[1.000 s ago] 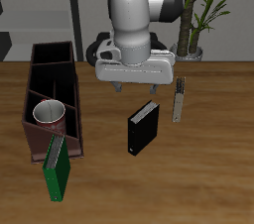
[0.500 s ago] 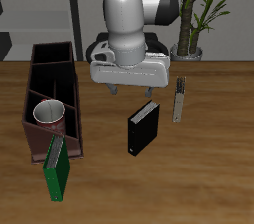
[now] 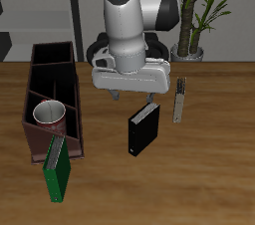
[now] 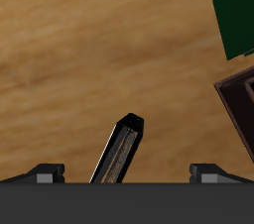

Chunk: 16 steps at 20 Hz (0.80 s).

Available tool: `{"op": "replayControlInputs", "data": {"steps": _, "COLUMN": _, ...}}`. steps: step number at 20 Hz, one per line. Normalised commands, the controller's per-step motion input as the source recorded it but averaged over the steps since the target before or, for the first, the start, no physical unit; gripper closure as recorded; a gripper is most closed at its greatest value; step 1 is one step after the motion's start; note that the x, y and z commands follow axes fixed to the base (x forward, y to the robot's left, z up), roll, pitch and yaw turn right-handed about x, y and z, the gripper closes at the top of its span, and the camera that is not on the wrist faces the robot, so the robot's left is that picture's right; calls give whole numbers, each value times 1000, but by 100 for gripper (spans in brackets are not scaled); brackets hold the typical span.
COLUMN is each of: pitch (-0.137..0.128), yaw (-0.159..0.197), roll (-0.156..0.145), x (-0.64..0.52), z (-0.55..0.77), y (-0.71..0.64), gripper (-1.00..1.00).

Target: Place the red mug into the right desk caddy's left compartment and place the black book into the right desk caddy's front compartment

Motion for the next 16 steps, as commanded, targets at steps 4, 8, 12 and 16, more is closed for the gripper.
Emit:
{"op": "replayControlInputs", "data": {"steps": 4, "pitch": 20, "yaw": -8, "roll": -1, "x": 88, "z": -206, "y": 51, "gripper": -100}}
{"op": "replayControlInputs", "data": {"steps": 8, "pitch": 9, "yaw": -15, "roll": 9, "x": 28, "z": -113, "y": 0, "gripper": -100}}
{"op": "replayControlInputs", "data": {"steps": 12, "pitch": 16, "yaw": -23, "roll": 11, "x": 15, "z": -220, "y": 47, "gripper": -100}}
{"op": "replayControlInputs", "data": {"steps": 16, "pitch": -4, "yaw": -22, "roll": -4, "x": 10, "z": -133, "y": -27, "gripper": -100}}
